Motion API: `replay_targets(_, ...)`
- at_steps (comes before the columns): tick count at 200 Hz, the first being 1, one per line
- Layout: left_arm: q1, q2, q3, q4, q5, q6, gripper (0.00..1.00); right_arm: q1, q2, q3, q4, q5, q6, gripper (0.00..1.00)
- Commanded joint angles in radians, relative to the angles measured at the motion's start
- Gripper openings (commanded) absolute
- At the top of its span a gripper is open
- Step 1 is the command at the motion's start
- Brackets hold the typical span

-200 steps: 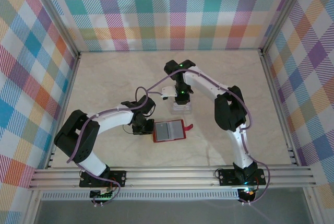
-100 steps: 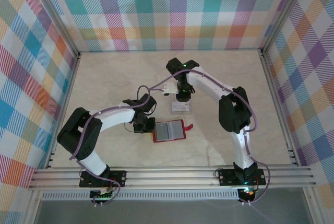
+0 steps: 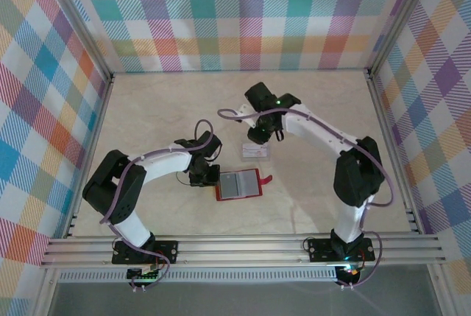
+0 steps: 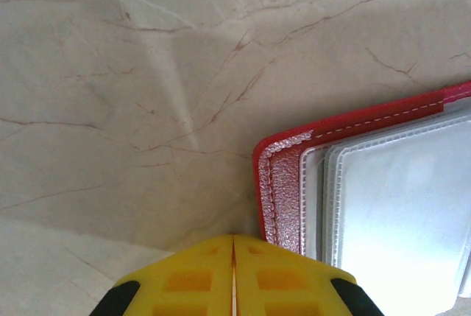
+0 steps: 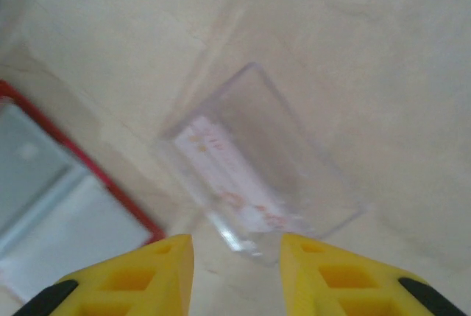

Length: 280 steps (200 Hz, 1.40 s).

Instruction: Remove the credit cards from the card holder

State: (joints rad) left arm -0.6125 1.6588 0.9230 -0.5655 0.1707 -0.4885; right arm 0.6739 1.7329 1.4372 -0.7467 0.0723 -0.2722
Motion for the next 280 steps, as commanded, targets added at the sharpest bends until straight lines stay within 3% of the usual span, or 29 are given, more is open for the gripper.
replay_targets(1, 0.007, -0.001, 0.019, 0.039, 0.023, 0.010, 0.09, 0.009, -0.078, -0.129, 0.169, -0.141, 0.339, 0.35)
replay_targets(78, 0.007, -0.014, 0.044, 0.036, 0.010, 0.000, 0.09, 0.034, -0.155, -0.408, 0.369, -0.365, 0.945, 0.25)
replay_targets(121, 0.012, -0.075, 0.004, 0.064, 0.025, -0.032, 0.09, 0.054, -0.101, -0.461, 0.483, -0.509, 1.039, 0.25)
replay_targets(162, 0.026, -0.100, -0.053, 0.125, 0.107, -0.065, 0.06, 0.083, -0.038, -0.473, 0.581, -0.540, 1.115, 0.23)
replay_targets(202, 0.046, -0.109, -0.115, 0.203, 0.204, -0.102, 0.04, 0.117, 0.029, -0.416, 0.561, -0.530, 1.129, 0.20)
replay_targets(234, 0.060, -0.110, -0.140, 0.220, 0.228, -0.104, 0.03, 0.135, 0.095, -0.355, 0.515, -0.529, 1.123, 0.13)
replay_targets(280, 0.075, -0.113, -0.159, 0.220, 0.238, -0.090, 0.02, 0.158, 0.160, -0.306, 0.494, -0.532, 1.123, 0.12)
